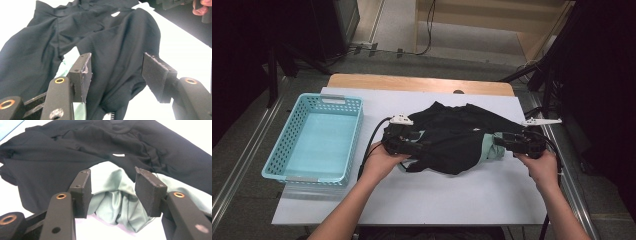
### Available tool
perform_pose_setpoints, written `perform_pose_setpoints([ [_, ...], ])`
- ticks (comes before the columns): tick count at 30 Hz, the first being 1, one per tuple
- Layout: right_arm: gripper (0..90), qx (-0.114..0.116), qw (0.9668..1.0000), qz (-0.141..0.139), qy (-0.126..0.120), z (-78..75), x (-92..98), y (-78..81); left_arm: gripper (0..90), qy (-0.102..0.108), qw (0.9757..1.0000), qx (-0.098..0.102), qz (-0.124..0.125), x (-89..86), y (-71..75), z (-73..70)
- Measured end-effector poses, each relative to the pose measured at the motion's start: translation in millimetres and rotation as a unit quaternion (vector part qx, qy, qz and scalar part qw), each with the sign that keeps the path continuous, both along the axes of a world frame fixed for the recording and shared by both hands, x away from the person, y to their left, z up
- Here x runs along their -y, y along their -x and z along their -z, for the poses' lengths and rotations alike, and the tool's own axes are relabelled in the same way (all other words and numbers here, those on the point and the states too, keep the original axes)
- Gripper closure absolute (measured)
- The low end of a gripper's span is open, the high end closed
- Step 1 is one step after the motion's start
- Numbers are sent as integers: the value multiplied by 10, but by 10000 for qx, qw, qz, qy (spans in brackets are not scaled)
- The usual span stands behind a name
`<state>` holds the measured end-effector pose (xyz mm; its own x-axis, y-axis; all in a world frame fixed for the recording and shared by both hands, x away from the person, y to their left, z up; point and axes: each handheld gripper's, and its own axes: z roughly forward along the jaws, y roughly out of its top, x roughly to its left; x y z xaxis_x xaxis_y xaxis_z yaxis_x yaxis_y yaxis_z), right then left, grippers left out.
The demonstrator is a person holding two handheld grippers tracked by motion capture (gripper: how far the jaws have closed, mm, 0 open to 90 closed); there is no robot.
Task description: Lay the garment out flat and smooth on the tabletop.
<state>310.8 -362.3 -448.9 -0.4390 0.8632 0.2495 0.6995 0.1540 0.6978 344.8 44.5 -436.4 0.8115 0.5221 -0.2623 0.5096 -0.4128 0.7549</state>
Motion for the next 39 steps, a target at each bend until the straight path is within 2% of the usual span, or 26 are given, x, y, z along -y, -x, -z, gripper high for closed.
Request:
perform_pose_setpoints([
  [12,432,-9,9999,-116,7,-21,-60,173,381,-172,9995,-100,244,155,69,15],
  [17,430,-23,9999,-165,-9,-7,-84,246,287,-215,9991,-142,333,225,59,54],
  [20,416,-33,9998,-173,-5,7,-85,292,285,-219,9991,-123,333,267,66,63],
  [23,411,-69,9998,-156,-32,17,-84,330,288,-266,9987,-91,434,304,79,66],
  [29,409,-88,9998,-198,-42,19,-93,410,330,-373,9980,-41,508,390,93,83],
  [39,407,-198,9996,-177,-15,83,-109,500,349,-542,9965,-88,636,525,27,174],
])
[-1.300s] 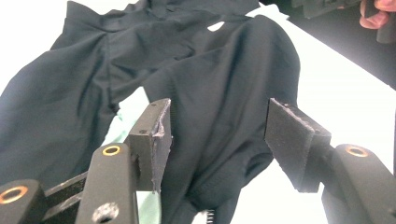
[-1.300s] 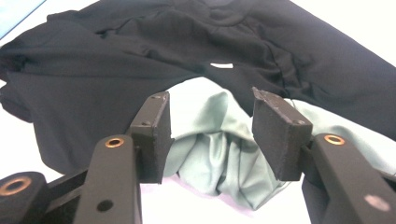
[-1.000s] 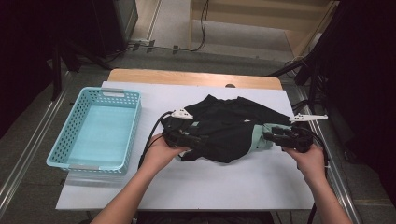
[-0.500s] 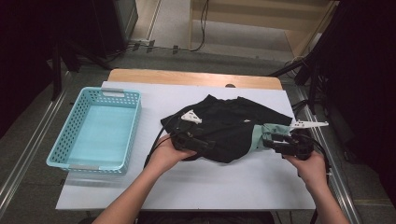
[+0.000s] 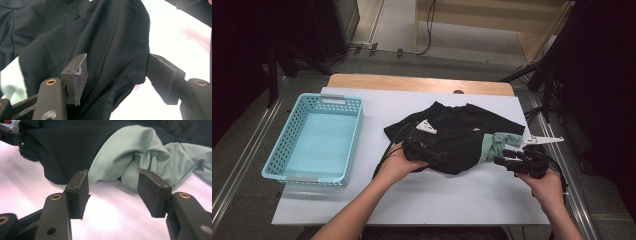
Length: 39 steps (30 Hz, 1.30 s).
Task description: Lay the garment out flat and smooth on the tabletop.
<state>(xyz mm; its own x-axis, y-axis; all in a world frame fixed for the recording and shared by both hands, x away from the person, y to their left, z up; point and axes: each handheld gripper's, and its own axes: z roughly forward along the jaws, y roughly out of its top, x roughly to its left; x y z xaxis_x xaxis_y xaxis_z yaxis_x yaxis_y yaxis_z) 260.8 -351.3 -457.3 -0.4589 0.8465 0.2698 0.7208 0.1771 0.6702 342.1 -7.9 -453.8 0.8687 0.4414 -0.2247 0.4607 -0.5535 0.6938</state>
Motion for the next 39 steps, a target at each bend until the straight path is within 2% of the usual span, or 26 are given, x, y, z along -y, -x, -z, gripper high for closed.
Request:
perform_pose_setpoints([
  [9,407,-36,10000,-33,51,25,-1,74,412,-199,9998,65,-6,165,-78,160],
  [13,407,-35,10000,-3,66,31,13,106,579,-228,9995,233,-34,210,-68,184],
  [15,407,-44,10000,-4,63,32,21,110,667,-251,9996,83,-42,233,-83,212],
  [18,408,-58,10000,0,68,45,24,107,812,-485,9987,82,108,274,-77,271],
  [20,409,-71,10000,-8,61,50,23,102,882,-527,9985,12,145,284,-76,280],
  [23,411,-59,9999,-56,65,50,18,92,897,-437,9989,-61,170,256,-74,215],
  [25,412,-60,9999,-68,75,53,11,88,898,-264,9995,-103,133,195,-72,122],
  [29,413,-75,9999,-120,94,58,-15,78,898,71,10000,-21,-17,42,-83,-68],
  [31,413,-69,9998,-150,108,59,-26,76,899,185,9997,86,-106,-55,-98,-166],
  [39,414,-82,9996,-221,133,59,-78,66,898,549,9972,123,-490,-290,-188,-304],
])
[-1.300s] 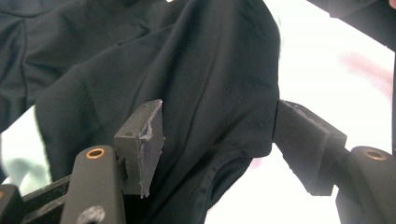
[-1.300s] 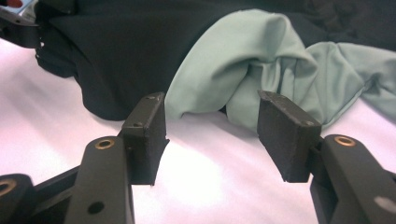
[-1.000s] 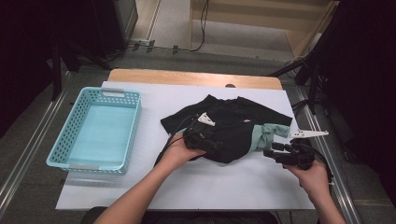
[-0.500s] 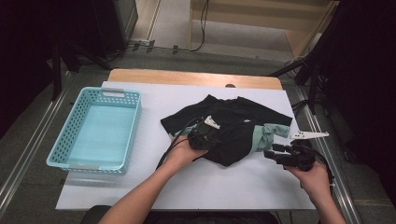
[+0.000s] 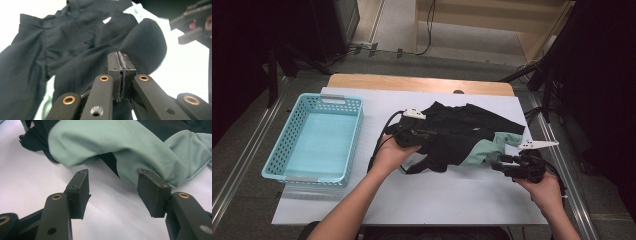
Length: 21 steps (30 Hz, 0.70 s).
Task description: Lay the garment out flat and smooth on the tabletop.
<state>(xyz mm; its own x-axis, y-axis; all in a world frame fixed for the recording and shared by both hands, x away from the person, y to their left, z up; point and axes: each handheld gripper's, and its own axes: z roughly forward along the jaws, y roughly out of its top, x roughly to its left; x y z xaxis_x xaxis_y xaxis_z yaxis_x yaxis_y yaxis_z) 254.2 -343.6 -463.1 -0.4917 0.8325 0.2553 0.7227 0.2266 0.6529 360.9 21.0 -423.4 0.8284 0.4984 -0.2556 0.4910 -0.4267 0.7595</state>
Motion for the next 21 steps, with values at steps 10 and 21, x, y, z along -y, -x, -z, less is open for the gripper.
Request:
perform_pose_setpoints([
  [10,413,148,9999,-27,-20,-20,-45,-11,899,348,9990,194,-203,-101,-9,-144],
  [21,389,321,9994,-29,-85,-46,-82,-55,897,263,9992,37,-294,-109,-83,-57],
])
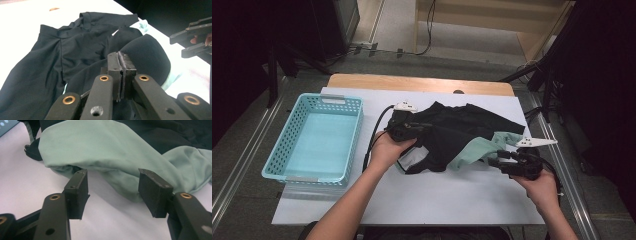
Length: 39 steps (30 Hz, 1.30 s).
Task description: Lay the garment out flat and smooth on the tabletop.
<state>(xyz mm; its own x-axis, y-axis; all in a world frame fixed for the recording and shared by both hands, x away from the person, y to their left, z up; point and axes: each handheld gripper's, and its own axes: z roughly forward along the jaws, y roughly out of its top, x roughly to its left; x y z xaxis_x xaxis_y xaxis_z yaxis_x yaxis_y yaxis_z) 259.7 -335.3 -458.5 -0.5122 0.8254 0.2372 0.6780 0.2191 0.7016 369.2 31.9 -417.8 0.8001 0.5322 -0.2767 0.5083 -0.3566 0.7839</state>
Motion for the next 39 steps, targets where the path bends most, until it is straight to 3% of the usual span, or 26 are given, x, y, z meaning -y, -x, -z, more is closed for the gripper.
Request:
perform_pose_setpoints([
  [9,373,232,9996,-163,19,35,-153,-139,896,-33,10000,-33,45,18,-3,17],
  [12,414,294,9993,-166,127,62,-226,-213,896,-44,10000,-46,56,32,-1,26],
  [14,508,268,9994,-141,188,80,-262,-269,896,-64,9999,-52,73,33,-2,29],
  [18,753,-48,9988,-149,469,138,-342,-348,896,-70,9999,-68,86,43,-5,43],
  [20,842,-196,9983,-163,532,166,-365,-380,896,-66,9999,-70,88,45,-3,48],
  [22,876,-291,9980,-137,545,166,-375,-392,896,-64,9999,-62,78,45,1,45],
  [25,878,-301,9984,-144,459,120,-356,-376,896,4,9999,-58,91,28,3,28],
  [31,858,-23,9998,43,173,-24,-243,-333,896,66,9999,-47,64,15,-2,17],
  [33,712,93,9998,140,78,-28,-189,-339,896,53,10000,-49,39,22,-19,33],
  [35,656,177,9997,187,47,-10,-145,-368,896,16,10000,-61,23,34,-44,57],
  [39,457,222,9996,195,45,71,-148,-449,896,-16,9999,-100,-41,52,-99,113],
])
